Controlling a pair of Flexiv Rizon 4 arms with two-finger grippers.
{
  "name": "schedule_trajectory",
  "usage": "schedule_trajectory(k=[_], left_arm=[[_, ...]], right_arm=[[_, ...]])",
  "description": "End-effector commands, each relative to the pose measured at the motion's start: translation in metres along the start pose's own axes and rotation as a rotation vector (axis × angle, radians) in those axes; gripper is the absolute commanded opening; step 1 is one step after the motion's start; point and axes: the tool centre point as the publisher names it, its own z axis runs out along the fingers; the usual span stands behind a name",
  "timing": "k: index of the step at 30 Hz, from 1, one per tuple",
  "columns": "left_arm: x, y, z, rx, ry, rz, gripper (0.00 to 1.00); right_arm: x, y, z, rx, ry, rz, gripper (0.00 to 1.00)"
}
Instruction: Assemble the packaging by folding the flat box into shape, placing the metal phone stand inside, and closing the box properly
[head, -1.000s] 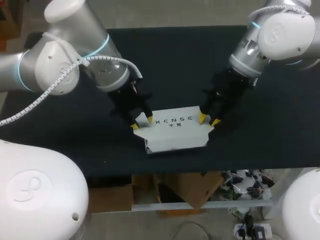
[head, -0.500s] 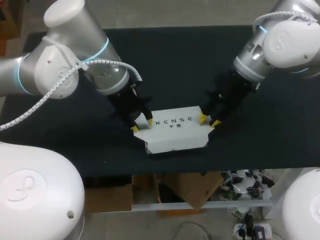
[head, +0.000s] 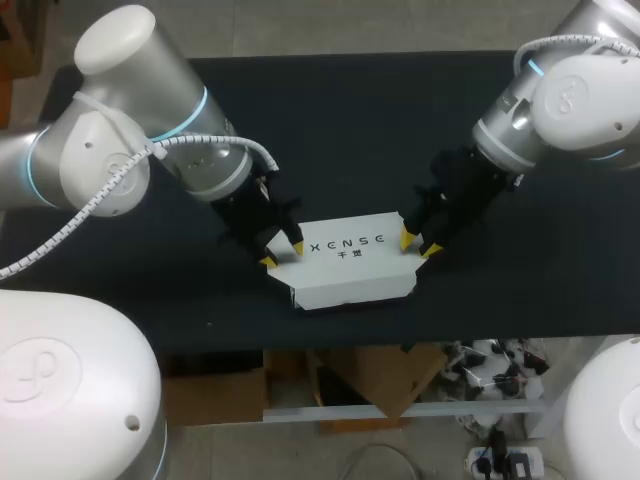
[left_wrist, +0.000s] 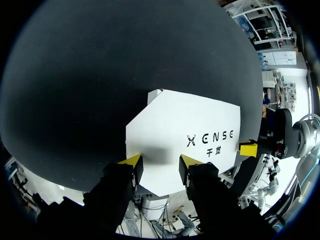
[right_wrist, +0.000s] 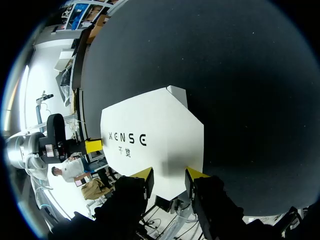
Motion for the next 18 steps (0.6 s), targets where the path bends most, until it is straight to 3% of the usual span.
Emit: schedule_trajectory(k=[1, 18], left_arm=[[-0.0034, 0.0033, 0.0011, 0.009, 0.006, 0.002, 0.49], [-0.0031, 0.0038, 0.0086, 0.029, 0.023, 0.016, 0.50]], right_arm=[[-0.0006, -0.0017, 0.0011, -0.009, 0.006, -0.004, 0.42], [-0.0040, -0.0012, 0.0076, -0.069, 0.035, 0.013, 0.42]])
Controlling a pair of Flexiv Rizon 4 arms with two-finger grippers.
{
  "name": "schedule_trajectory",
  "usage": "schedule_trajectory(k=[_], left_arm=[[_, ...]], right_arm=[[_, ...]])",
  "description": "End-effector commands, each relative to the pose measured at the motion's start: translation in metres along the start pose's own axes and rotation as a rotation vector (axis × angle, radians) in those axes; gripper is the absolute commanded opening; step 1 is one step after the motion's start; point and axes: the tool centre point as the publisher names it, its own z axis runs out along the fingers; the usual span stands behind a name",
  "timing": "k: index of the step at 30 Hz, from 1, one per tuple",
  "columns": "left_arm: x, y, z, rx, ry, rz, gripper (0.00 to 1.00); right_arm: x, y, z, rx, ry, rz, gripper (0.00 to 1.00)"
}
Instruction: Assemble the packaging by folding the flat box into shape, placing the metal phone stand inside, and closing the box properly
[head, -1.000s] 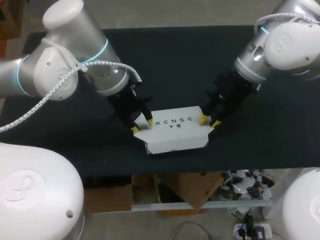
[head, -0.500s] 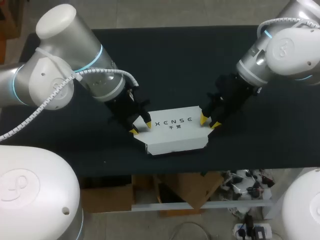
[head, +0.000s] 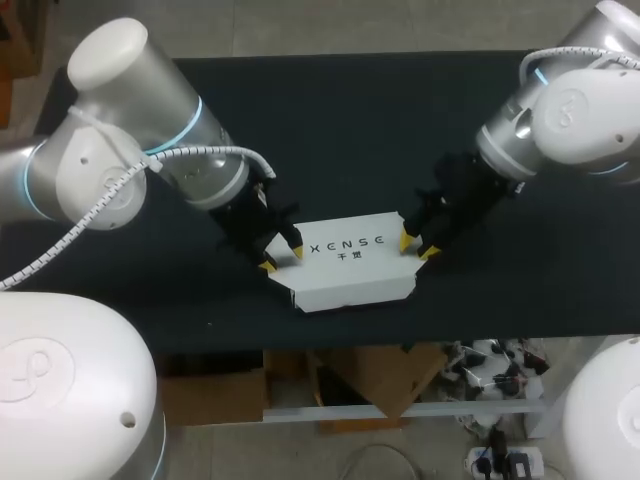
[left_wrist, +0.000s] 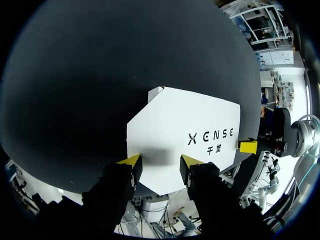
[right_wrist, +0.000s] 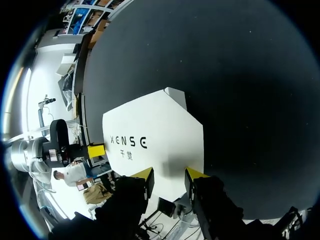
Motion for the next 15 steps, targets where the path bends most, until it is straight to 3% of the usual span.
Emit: schedule_trajectory(k=[1, 15], left_arm=[[-0.0002, 0.0018, 0.0037, 0.011, 0.004, 0.003, 0.51], [0.0007, 0.0027, 0.0065, 0.038, 0.011, 0.022, 0.47]], right_arm=[[-0.0030, -0.0038, 0.0019, -0.020, 0.009, -0.001, 0.42], [-0.0017, -0.0011, -0.0027, -0.046, 0.040, -0.001, 0.41]])
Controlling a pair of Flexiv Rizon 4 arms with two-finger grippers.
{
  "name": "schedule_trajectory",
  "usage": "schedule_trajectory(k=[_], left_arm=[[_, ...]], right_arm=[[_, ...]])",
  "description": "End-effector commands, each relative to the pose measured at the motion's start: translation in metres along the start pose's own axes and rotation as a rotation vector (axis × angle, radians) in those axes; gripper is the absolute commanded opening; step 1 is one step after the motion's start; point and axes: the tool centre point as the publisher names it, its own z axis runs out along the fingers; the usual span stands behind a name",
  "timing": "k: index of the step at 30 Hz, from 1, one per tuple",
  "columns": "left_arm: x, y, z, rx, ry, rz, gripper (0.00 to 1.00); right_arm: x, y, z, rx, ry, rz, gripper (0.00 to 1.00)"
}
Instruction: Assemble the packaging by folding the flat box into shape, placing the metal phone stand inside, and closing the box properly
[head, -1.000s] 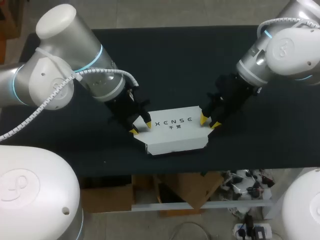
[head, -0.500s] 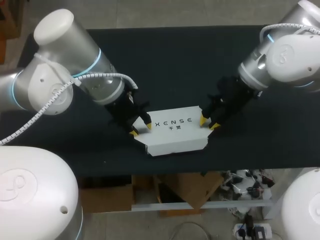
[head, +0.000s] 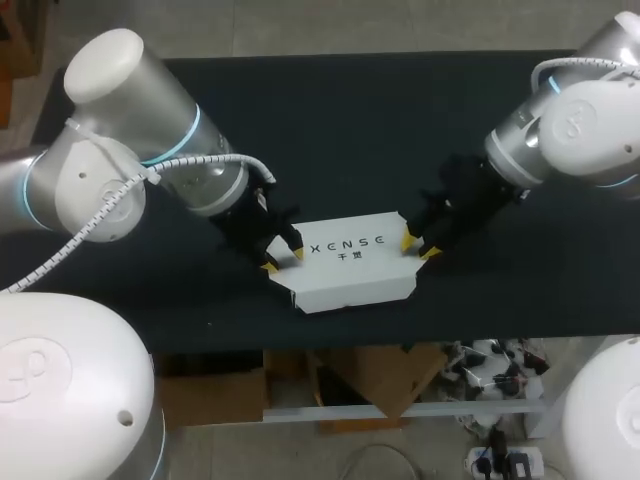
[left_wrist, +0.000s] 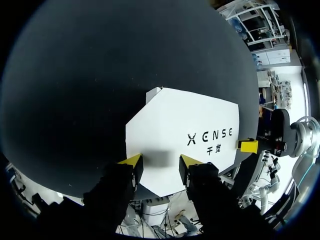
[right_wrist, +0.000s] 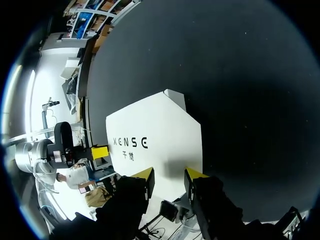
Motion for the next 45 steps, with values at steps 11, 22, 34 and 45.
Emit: schedule_trajectory(k=[11, 22, 34, 45], left_arm=[[0.0021, 0.0026, 0.0026, 0.009, -0.005, 0.001, 0.42], [0.0021, 0.0026, 0.0026, 0.009, -0.005, 0.001, 0.46], [0.0021, 0.0026, 0.0026, 0.009, -0.005, 0.001, 0.47], [0.0016, 0.0027, 0.0036, 0.011, -0.005, 0.001, 0.45]], right_arm=[[0.0038, 0.0024, -0.0004, 0.014, 0.011, 0.027, 0.40], [0.0038, 0.0024, -0.0004, 0.014, 0.011, 0.027, 0.40], [0.0038, 0.0024, -0.0004, 0.014, 0.011, 0.027, 0.42], [0.0032, 0.0031, 0.0031, 0.011, 0.004, 0.021, 0.42]])
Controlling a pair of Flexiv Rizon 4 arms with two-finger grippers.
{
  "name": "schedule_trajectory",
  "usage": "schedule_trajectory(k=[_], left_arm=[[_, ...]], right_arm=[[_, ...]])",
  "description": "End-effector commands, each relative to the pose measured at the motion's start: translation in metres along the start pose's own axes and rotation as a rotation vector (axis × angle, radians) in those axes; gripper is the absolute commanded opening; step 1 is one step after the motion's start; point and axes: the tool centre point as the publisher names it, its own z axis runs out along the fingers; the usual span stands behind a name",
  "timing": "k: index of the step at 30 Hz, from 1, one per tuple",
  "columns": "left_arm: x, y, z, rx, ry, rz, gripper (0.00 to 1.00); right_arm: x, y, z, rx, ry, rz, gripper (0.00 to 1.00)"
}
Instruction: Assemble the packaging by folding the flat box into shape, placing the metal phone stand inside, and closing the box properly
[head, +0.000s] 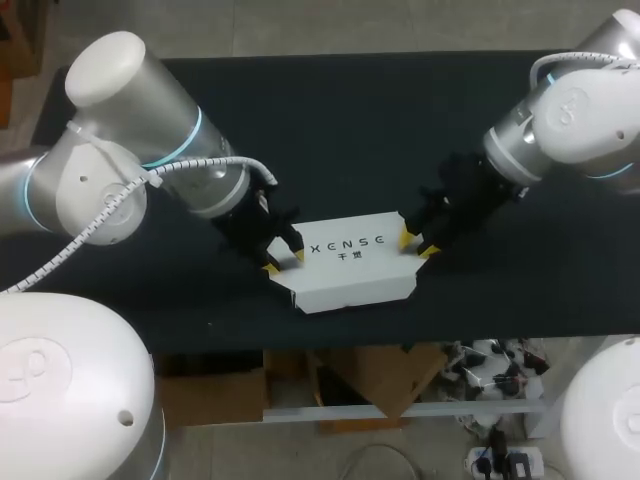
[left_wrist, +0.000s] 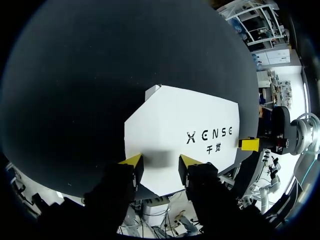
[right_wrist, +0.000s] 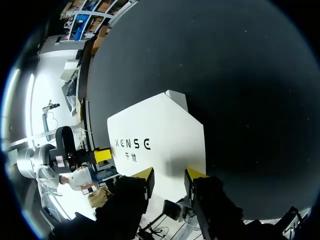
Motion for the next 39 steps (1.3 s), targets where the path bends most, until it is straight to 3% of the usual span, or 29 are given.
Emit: schedule_trajectory(k=[1, 19, 39], left_arm=[[0.000, 0.001, 0.004, 0.006, -0.005, 0.001, 0.45], [0.000, 0.001, 0.011, 0.035, -0.014, 0.022, 0.47], [0.000, -0.001, 0.014, 0.063, 0.016, 0.048, 0.49]], right_arm=[[-0.001, 0.001, 0.004, -0.002, -0.007, -0.003, 0.42], [-0.007, -0.001, 0.008, -0.039, -0.054, -0.042, 0.43], [-0.013, 0.006, 0.012, -0.059, -0.018, -0.109, 0.44]])
